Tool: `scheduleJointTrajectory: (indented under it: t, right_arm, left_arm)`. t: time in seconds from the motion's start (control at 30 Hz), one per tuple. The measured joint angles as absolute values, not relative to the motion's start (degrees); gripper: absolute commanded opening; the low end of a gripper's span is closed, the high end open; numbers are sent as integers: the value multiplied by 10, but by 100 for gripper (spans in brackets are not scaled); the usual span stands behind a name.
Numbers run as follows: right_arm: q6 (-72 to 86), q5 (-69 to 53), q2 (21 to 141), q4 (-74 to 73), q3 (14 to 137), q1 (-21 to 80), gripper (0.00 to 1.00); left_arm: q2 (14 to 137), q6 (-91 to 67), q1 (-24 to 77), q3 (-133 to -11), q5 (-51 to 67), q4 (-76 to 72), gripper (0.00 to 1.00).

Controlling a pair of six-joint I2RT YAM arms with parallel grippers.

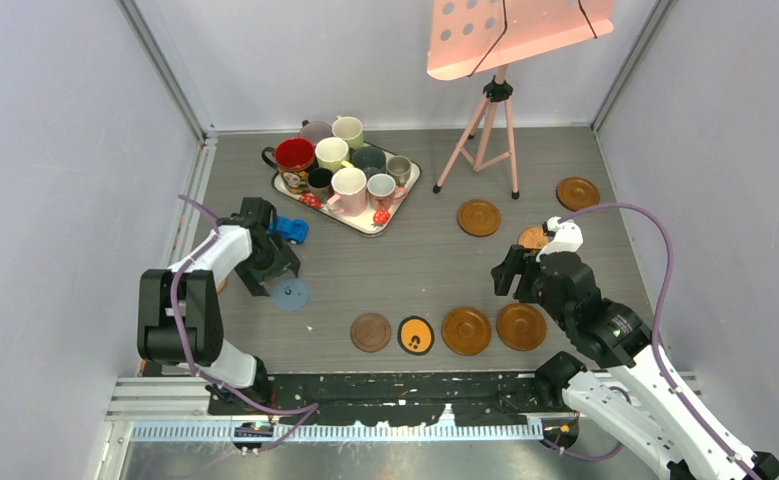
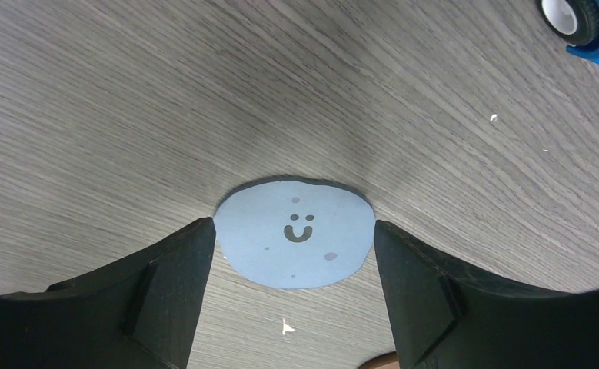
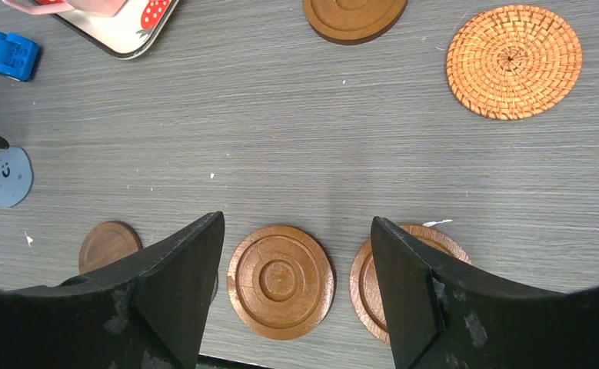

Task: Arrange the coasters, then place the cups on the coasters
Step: Move the coaster to the center of the board.

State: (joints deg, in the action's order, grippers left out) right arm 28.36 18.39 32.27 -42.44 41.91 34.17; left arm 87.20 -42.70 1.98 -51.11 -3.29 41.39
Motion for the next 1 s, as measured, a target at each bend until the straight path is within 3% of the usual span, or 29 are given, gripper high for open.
scheduleJointTrajectory:
  t: [0.13, 0.27, 0.57, 1.0]
  right_arm:
    - [284, 184, 311, -425, 419, 342, 77]
    - [285, 182, 310, -425, 419, 342, 77]
    - [286, 179, 310, -425, 419, 342, 77]
    - [286, 179, 307, -426, 419, 342, 77]
  left_arm:
    - [854, -413, 16, -504, -50, 413, 75]
    - [835, -408, -1, -483, -49, 404, 61]
    - [846, -418, -44, -468, -8, 390, 56]
    - [849, -433, -50, -463, 47, 379, 60]
